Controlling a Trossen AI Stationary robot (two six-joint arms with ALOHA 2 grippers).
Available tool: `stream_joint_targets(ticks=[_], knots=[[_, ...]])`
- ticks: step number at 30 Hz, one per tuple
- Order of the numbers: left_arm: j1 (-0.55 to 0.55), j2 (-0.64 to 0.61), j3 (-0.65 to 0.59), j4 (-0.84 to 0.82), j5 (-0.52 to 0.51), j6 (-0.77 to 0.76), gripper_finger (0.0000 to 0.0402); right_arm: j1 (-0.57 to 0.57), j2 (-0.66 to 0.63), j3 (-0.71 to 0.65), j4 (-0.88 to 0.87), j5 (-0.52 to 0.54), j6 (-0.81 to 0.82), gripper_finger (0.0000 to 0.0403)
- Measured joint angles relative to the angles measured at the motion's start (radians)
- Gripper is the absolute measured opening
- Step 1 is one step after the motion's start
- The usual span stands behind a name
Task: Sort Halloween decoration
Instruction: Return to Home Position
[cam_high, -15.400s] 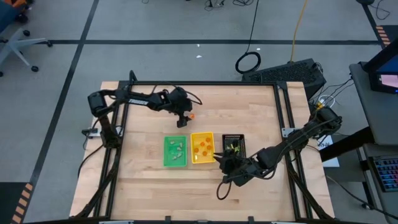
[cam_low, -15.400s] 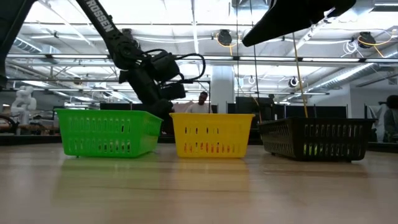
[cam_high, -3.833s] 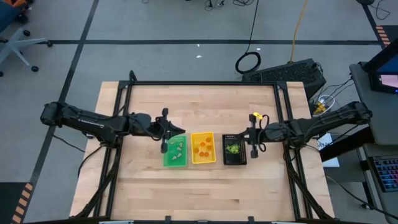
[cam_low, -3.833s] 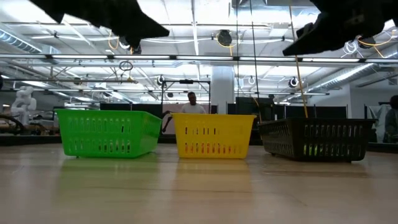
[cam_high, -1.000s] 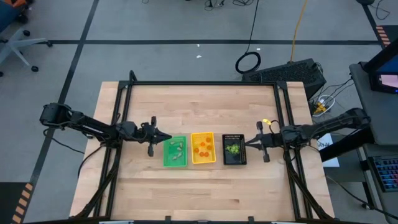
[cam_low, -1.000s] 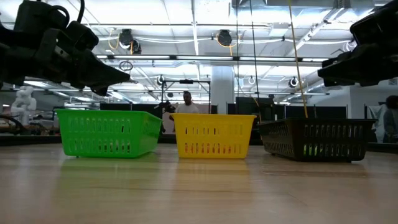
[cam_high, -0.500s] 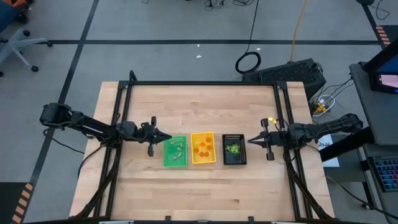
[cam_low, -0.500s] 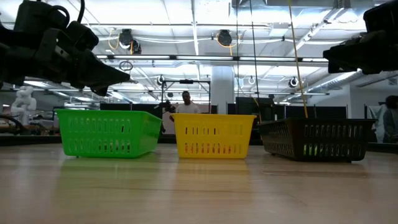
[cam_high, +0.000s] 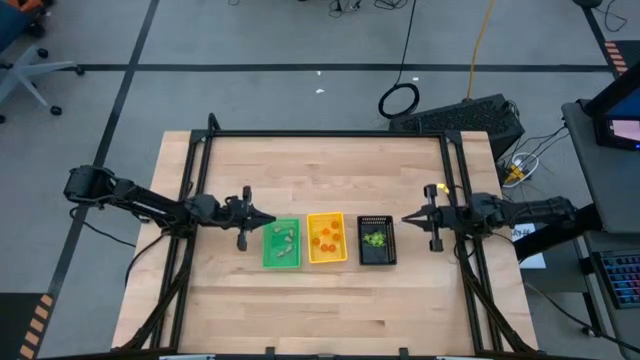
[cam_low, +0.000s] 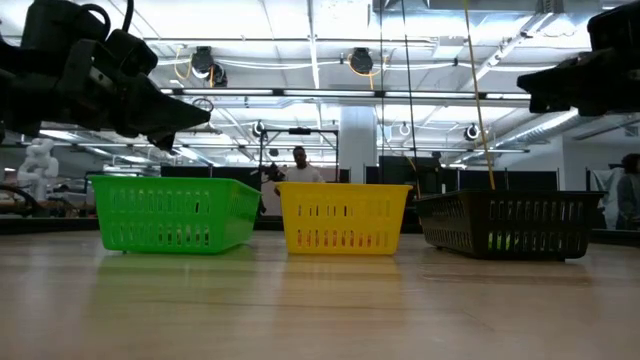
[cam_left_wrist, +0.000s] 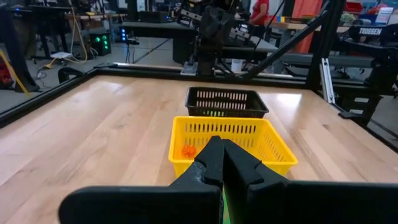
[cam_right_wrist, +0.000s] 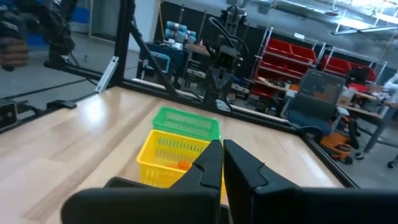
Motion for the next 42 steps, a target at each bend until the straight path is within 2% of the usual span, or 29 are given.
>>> stream_joint_targets(ticks=[4,10,25,42], knots=[[0.0,-0.002,0.0,0.024,-0.001,0.001,0.0002,-0.042,0.001,0.0,-0.002,-0.047,0.006,0.0],[0.0,-0.072,0.0,0.001,0.012,0.019,0.0002,-0.069,0.001,0.0,-0.01,-0.049,0.054,0.0],[0.0,-0.43,0.001,-0.392,0.015,0.02,0.0002,-0.068,0.002,0.0,-0.017,-0.05,0.078,0.0],[0.0,-0.728,0.001,-0.749,0.005,0.047,0.0002,-0.068,0.002,0.0,-0.031,-0.051,0.103,0.0]])
